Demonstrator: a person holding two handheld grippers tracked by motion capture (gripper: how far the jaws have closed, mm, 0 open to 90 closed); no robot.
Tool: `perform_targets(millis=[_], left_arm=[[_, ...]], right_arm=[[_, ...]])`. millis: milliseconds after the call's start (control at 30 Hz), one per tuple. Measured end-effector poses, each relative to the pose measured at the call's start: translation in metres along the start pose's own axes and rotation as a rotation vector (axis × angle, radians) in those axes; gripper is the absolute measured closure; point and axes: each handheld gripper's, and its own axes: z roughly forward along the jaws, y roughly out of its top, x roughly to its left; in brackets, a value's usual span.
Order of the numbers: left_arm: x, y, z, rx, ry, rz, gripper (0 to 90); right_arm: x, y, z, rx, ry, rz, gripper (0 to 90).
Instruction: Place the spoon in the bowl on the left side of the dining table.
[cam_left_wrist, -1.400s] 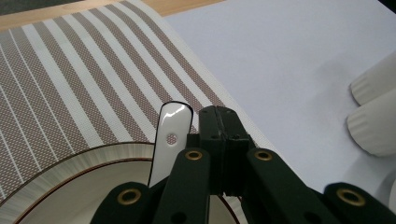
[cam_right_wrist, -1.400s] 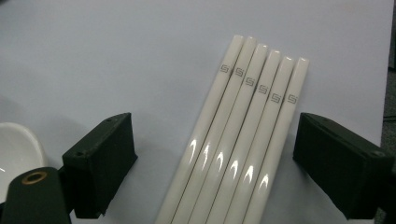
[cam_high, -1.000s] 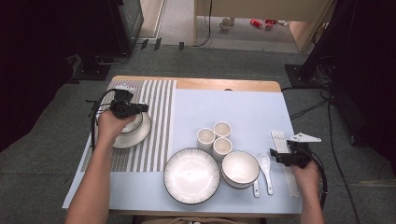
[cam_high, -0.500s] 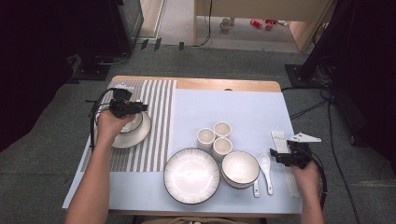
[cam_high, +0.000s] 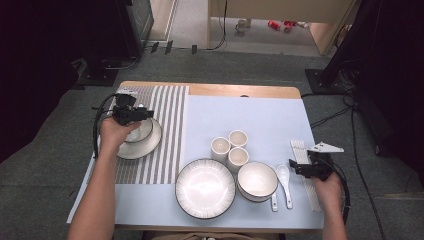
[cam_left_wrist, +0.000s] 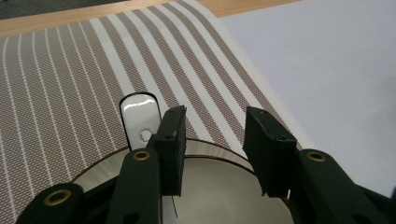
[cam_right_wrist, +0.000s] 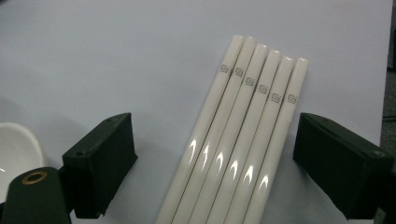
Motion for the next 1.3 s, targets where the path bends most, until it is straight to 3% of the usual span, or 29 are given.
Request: perform_targets(millis=[500, 800, 1300], left_arm=[[0.017, -0.005, -0.012, -0.022, 0.03, -0.044, 57.9], [0.021, -0.008, -0.016, -0.015, 0.051, -0.054, 54.9], [0.027, -0.015, -0.026, -0.032, 0.05, -0.081, 53.9]], right_arm=[[0.0, 0.0, 0.0, 0.0, -0.001, 0.001, 12.2], [0.0, 0.0, 0.0, 0.0, -0.001, 0.001, 12.1], [0.0, 0.0, 0.0, 0.0, 0.001, 0.004, 12.1]])
